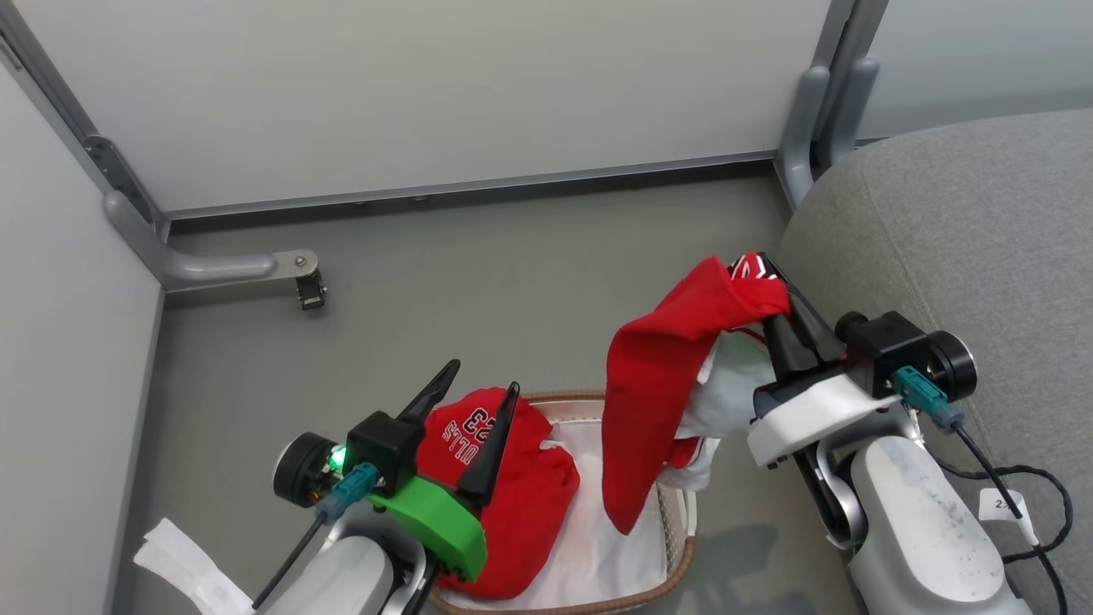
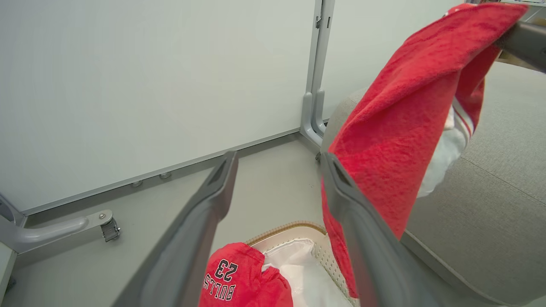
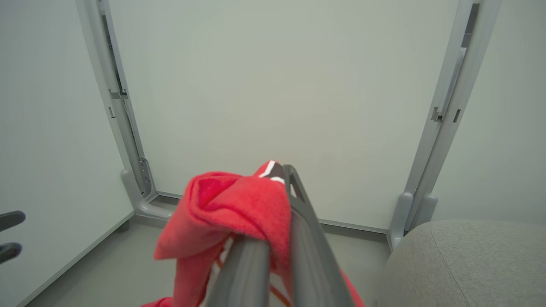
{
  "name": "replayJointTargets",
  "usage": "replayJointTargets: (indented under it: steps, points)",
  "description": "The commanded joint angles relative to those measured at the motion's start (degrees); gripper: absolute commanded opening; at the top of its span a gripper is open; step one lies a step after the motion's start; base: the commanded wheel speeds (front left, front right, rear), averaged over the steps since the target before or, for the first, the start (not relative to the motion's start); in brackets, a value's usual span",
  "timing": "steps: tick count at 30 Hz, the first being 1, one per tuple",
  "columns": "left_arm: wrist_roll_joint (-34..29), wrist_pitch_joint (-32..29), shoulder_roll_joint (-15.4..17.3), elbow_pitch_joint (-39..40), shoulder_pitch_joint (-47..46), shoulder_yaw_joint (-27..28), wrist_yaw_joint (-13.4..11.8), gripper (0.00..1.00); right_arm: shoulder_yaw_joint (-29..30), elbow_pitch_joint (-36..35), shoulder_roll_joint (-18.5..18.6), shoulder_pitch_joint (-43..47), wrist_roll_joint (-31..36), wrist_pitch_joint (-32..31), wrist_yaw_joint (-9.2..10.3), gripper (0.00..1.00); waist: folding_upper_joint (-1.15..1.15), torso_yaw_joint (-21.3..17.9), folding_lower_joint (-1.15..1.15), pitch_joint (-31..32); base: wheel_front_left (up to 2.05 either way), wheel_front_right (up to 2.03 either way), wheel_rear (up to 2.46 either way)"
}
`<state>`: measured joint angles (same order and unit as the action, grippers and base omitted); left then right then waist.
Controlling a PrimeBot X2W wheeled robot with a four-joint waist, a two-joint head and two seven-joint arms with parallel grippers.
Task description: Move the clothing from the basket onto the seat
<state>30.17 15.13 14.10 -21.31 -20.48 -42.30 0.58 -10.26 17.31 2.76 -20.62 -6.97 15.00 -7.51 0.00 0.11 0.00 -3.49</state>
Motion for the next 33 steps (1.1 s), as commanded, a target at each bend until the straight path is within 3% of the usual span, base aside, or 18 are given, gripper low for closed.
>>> replayJointTargets:
  steps: [1, 14, 18, 33]
  points:
    - [-1.1, 0.0, -0.3, 0.1, 1.2, 0.8, 0.4, 1.0, 0.3, -0.4, 0.2, 0.6, 0.4, 0.3, 0.04, 0.0, 0.0, 0.0, 0.0, -0.1, 0.0, 0.0, 0.0]
    - [-6.3, 0.0, -3.3, 0.0, 3.3, 5.2, 2.5, 1.0, 3.2, -1.7, 0.2, 1.0, 1.0, 0.3, 0.04, 0.0, 0.0, -2.4, 0.0, -1.5, 0.0, 0.0, 0.0]
    - [-7.9, 0.0, -3.6, 0.5, 3.3, 6.2, 3.1, 1.0, 3.6, -2.8, 0.2, -0.1, 1.2, 0.3, 0.04, 0.0, 0.0, -6.0, 0.0, -2.9, 0.0, 0.0, 0.0]
    - [-11.9, 0.0, -3.8, -0.5, -0.1, 6.0, 5.0, 1.0, 5.8, -5.3, 0.2, -1.7, 0.5, 0.3, 0.05, 0.0, 0.0, -25.1, 0.0, -9.1, 0.0, 0.0, 0.0]
